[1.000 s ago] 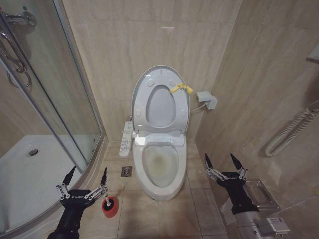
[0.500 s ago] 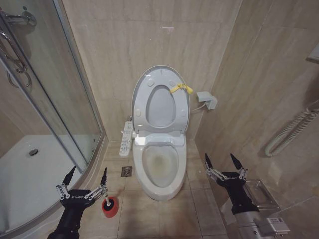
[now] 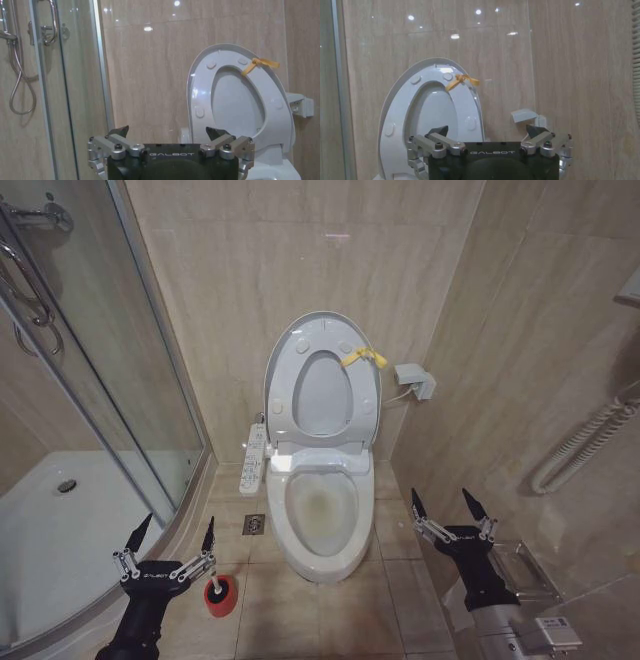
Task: Open the toilet lid, clean the toilet bowl with a toilet brush, close the toilet lid, and flush.
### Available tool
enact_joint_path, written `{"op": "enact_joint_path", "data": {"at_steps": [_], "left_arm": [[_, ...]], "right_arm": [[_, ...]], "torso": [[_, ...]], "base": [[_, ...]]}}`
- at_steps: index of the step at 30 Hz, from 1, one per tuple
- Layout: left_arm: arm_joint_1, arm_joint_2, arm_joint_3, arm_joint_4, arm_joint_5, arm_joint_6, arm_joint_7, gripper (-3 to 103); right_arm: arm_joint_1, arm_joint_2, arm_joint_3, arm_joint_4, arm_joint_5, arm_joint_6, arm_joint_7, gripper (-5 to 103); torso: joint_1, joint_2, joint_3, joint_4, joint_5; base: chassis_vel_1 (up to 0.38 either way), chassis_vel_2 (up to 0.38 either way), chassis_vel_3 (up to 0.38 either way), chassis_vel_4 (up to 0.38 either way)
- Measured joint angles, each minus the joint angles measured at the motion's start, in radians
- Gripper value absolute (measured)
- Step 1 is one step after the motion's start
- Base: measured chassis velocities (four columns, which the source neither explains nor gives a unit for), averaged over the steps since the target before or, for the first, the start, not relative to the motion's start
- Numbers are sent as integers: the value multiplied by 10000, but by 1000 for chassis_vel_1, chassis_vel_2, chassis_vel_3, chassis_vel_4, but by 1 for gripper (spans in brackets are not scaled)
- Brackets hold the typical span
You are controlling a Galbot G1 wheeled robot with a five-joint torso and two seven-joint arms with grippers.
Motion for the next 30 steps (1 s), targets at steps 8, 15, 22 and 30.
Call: {"op": "enact_joint_path", "data": {"at_steps": [8,15,22,30], "left_arm": [[0,0,0,0,0,0,0,100],[0,0,0,0,0,0,0,100],[0,0,0,0,0,0,0,100],[0,1,1,0,0,0,0,100]], "right_arm": [[0,0,0,0,0,0,0,100],[114,206,-1,175,-126,-843,-66,100],[435,720,-14,684,-507,-2920,-268,100],[750,753,112,890,-18,-3298,-42,100]], "torso": [[0,0,0,0,0],[0,0,0,0,0],[0,0,0,0,0],[0,0,0,0,0]], "base": [[0,0,0,0],[0,0,0,0],[0,0,0,0],[0,0,0,0]]}}
